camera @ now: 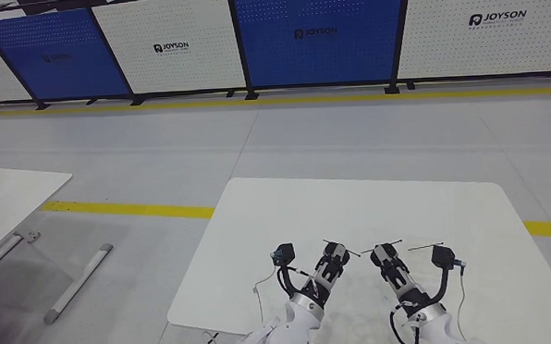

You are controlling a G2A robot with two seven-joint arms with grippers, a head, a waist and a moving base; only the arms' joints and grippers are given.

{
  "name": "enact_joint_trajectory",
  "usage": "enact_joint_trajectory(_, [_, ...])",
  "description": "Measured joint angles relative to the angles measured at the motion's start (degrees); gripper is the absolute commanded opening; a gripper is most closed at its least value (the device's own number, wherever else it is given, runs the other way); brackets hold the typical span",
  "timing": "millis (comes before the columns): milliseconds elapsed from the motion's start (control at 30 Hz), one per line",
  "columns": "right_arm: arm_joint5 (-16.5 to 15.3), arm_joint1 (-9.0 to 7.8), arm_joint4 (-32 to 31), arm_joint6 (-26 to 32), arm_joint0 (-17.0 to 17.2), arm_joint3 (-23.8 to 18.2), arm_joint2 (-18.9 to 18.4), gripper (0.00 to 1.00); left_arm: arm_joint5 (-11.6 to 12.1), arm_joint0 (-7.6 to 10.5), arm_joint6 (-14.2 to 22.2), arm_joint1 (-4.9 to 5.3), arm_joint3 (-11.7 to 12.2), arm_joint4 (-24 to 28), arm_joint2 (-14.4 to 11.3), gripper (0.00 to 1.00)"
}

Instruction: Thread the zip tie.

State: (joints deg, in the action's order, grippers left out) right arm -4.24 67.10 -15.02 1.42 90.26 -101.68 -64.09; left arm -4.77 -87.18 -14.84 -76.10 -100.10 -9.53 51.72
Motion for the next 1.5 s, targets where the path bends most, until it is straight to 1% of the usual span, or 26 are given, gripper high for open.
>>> enact_joint_trajectory(200, [0.0,0.00,0.0,0.0,0.0,0.0,0.0,0.00,0.0,0.08,0.0,-0.02,0.1,-0.1,0.3,0.00])
enact_joint_trajectory(300, [0.0,0.00,0.0,0.0,0.0,0.0,0.0,0.00,-0.8,-0.14,-0.4,-0.02,0.1,-0.5,0.9,0.00])
enact_joint_trajectory(400, [0.0,0.00,0.0,0.0,0.0,0.0,0.0,0.00,-2.1,-0.06,1.2,0.14,0.3,-2.1,1.0,0.00])
enact_joint_trajectory(700, [-0.1,0.03,0.2,-0.1,0.1,0.0,-0.1,0.00,-2.1,-0.04,1.1,0.14,0.3,-2.1,1.0,0.00])
enact_joint_trajectory(800, [-0.8,0.10,1.4,-0.3,0.8,-0.1,-0.8,0.00,-2.1,-0.04,1.1,0.14,0.3,-2.1,1.0,0.00])
enact_joint_trajectory(933, [-1.7,0.19,4.9,0.6,1.2,0.3,-1.6,0.00,-2.1,-0.04,1.2,0.14,0.3,-2.1,1.0,0.00])
enact_joint_trajectory(1500, [-1.6,0.19,4.7,0.6,1.2,0.3,-1.6,0.00,-2.1,-0.04,1.2,0.14,0.3,-2.2,1.0,0.00])
